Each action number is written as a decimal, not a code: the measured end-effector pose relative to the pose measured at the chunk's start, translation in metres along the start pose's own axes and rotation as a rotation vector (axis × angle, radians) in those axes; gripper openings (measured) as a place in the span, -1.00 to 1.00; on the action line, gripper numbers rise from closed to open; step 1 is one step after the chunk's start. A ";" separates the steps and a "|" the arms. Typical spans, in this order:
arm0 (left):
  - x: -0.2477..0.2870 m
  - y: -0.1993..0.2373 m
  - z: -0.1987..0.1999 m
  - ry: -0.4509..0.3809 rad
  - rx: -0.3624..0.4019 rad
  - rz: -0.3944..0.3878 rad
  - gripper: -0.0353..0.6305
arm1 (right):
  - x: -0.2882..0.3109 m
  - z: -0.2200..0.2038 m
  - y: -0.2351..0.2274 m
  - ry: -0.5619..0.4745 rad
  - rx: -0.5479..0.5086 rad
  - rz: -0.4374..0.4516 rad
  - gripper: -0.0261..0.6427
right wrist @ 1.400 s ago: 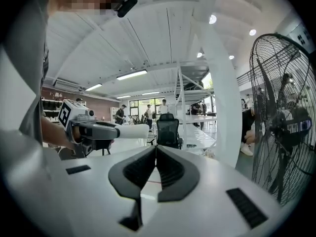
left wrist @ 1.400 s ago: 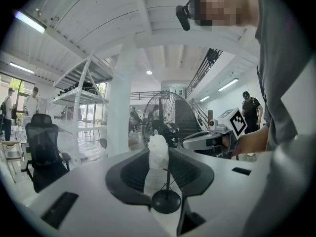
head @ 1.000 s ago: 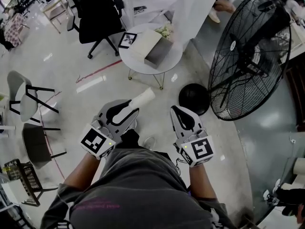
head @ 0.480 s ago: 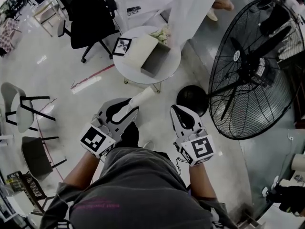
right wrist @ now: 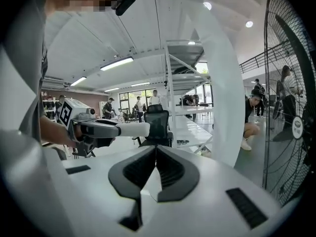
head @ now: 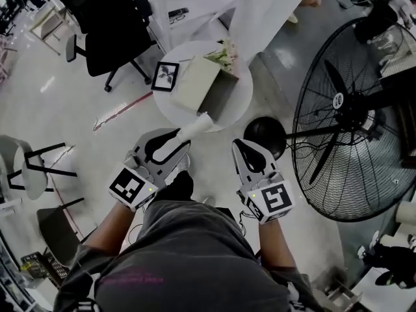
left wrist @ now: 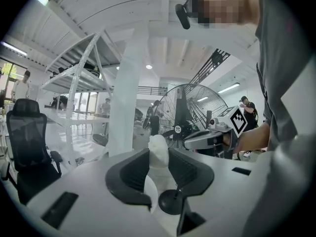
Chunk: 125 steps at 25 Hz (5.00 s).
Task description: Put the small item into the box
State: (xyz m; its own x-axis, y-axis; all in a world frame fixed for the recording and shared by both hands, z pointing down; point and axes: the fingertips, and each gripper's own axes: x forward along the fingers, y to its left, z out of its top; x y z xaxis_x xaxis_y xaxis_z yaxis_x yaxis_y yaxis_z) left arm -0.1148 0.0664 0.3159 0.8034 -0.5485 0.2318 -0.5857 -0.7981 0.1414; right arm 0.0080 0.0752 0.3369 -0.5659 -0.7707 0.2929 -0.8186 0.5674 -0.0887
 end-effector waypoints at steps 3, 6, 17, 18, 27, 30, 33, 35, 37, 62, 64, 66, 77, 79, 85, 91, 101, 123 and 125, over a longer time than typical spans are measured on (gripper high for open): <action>0.007 0.030 0.003 0.006 0.000 -0.015 -0.50 | 0.029 0.007 -0.005 0.012 0.007 -0.013 -0.85; 0.013 0.059 0.007 0.012 -0.006 -0.029 -0.50 | 0.057 0.014 -0.010 0.017 0.011 -0.024 -0.85; 0.041 0.122 0.003 0.043 -0.016 -0.073 -0.50 | 0.114 0.019 -0.040 0.039 0.037 -0.076 -0.85; 0.044 0.124 0.002 0.047 -0.019 -0.074 -0.50 | 0.116 0.018 -0.043 0.042 0.040 -0.077 -0.85; 0.088 0.134 -0.026 0.082 0.008 -0.084 -0.50 | 0.130 -0.005 -0.082 0.074 0.092 -0.072 -0.85; 0.109 0.134 -0.039 0.124 -0.008 -0.069 -0.50 | 0.134 -0.017 -0.099 0.082 0.109 -0.054 -0.85; 0.127 0.134 -0.053 0.176 -0.038 -0.046 -0.50 | 0.137 -0.028 -0.118 0.095 0.137 -0.041 -0.85; 0.143 0.137 -0.062 0.184 -0.003 -0.039 -0.50 | 0.141 -0.034 -0.132 0.100 0.152 -0.033 -0.85; 0.160 0.140 -0.070 0.202 -0.001 -0.030 -0.50 | 0.145 -0.041 -0.147 0.106 0.162 -0.029 -0.85; 0.313 0.162 -0.207 0.556 0.242 -0.136 -0.50 | 0.155 -0.132 -0.236 0.196 0.345 -0.056 -0.85; 0.320 0.163 -0.216 0.586 0.282 -0.146 -0.50 | 0.153 -0.138 -0.238 0.207 0.354 -0.061 -0.85; 0.326 0.162 -0.223 0.613 0.328 -0.156 -0.50 | 0.150 -0.141 -0.240 0.213 0.357 -0.065 -0.85; 0.349 0.160 -0.262 0.784 0.512 -0.167 -0.50 | 0.143 -0.160 -0.241 0.246 0.372 -0.067 -0.85; 0.352 0.158 -0.265 0.801 0.531 -0.168 -0.50 | 0.142 -0.162 -0.239 0.251 0.373 -0.061 -0.85; 0.356 0.158 -0.277 0.863 0.546 -0.160 -0.50 | 0.142 -0.166 -0.238 0.257 0.378 -0.062 -0.85; 0.356 0.150 -0.282 0.881 0.560 -0.175 -0.49 | 0.141 -0.168 -0.240 0.255 0.379 -0.064 -0.85; 0.339 0.135 -0.293 0.928 0.465 -0.238 -0.41 | 0.144 -0.159 -0.237 0.247 0.377 -0.056 -0.85; 0.278 0.152 -0.170 0.648 0.379 -0.088 -0.70 | 0.151 -0.094 -0.210 0.179 0.285 -0.047 -0.85; 0.272 0.154 -0.153 0.602 0.371 -0.069 -0.74 | 0.151 -0.086 -0.206 0.171 0.270 -0.043 -0.85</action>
State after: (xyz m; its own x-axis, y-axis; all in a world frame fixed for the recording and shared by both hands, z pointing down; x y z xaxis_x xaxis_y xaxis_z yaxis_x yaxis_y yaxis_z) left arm -0.0028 -0.1674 0.5479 0.5757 -0.3460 0.7409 -0.3743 -0.9171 -0.1374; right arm 0.0997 -0.1329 0.4816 -0.5240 -0.7197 0.4554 -0.8509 0.4200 -0.3155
